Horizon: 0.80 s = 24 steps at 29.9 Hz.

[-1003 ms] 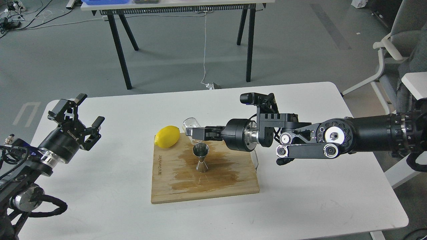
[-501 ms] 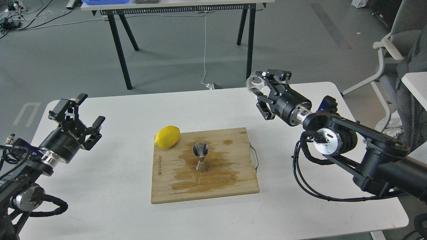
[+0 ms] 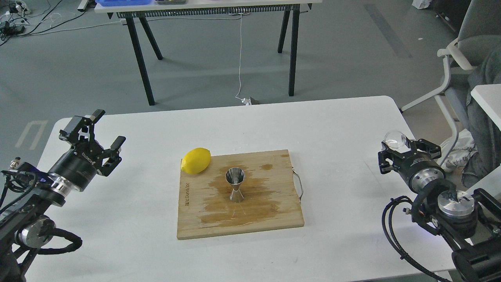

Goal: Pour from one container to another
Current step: 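Carry the glass back toward its original spot beside the board, then lower the glass onto the table with the right gripper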

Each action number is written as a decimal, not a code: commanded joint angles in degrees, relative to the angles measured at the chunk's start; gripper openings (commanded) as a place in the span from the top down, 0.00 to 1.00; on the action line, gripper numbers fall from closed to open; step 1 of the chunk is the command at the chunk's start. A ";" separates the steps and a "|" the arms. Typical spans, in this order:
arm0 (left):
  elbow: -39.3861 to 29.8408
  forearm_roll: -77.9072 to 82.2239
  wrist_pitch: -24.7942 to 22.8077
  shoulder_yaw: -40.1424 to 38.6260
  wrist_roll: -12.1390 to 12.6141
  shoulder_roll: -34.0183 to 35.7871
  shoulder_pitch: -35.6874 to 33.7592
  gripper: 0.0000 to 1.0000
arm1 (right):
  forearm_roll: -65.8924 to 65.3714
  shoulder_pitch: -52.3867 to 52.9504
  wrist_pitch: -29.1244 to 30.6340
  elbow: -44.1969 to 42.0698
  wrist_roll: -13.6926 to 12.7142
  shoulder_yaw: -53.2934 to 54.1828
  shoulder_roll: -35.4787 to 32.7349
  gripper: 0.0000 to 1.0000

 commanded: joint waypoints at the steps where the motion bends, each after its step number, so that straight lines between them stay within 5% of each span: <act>1: 0.01 0.00 0.05 0.00 0.00 0.05 0.05 0.01 | 2.77 -0.41 -1.08 -1.63 -0.01 0.74 1.01 0.67; 24: 0.01 0.00 -0.04 0.00 0.00 0.40 0.14 0.01 | 5.50 0.12 -2.93 -6.11 -3.71 1.36 7.43 0.66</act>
